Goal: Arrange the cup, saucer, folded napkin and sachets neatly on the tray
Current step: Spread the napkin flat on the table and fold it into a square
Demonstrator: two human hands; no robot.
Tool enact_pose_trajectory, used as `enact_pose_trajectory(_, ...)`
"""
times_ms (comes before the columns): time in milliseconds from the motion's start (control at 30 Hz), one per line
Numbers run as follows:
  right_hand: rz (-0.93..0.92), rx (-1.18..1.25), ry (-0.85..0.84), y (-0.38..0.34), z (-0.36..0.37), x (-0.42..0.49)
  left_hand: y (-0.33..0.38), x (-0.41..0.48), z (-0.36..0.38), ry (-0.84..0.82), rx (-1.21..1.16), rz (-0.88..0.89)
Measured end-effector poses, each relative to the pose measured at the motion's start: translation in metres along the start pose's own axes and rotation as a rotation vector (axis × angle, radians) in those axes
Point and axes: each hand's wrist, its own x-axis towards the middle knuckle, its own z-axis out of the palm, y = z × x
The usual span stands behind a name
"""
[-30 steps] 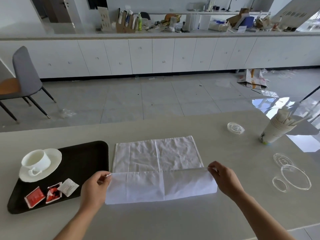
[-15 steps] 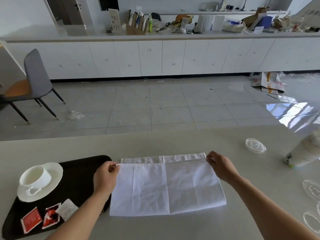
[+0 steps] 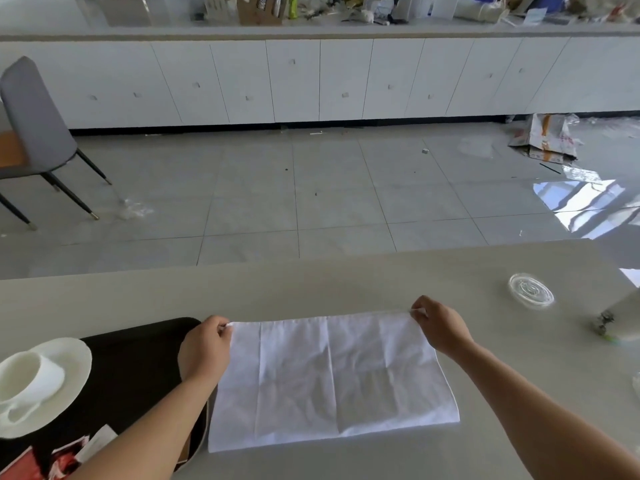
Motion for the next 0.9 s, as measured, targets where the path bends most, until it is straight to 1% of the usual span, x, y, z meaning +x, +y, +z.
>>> enact_pose_trajectory(200, -0.002, -0.03, 0.01, 0.007, 0.008, 0.003, 0.011, 0.002, 0.009, 0.002, 0.171, 0.039)
enact_pose_trajectory(533, -0.014, -0.022, -0.001, 0.01, 0.015, 0.011, 0.007, 0.01, 0.012, 0.007, 0.151, 0.045)
enact_pose_trajectory(667, -0.004, -0.013, 0.01, 0.012, 0.017, 0.013, 0.004, 0.011, 0.017, 0.008, 0.182, 0.041)
enact_pose_trajectory(800, 0.021, 0.022, 0.049, 0.011, 0.018, 0.012, 0.006, 0.009, 0.017, 0.007, 0.215, 0.07)
enact_pose_trajectory(900, 0.031, 0.046, 0.173, 0.012, 0.018, 0.001, 0.009, -0.002, 0.014, 0.054, 0.273, 0.166)
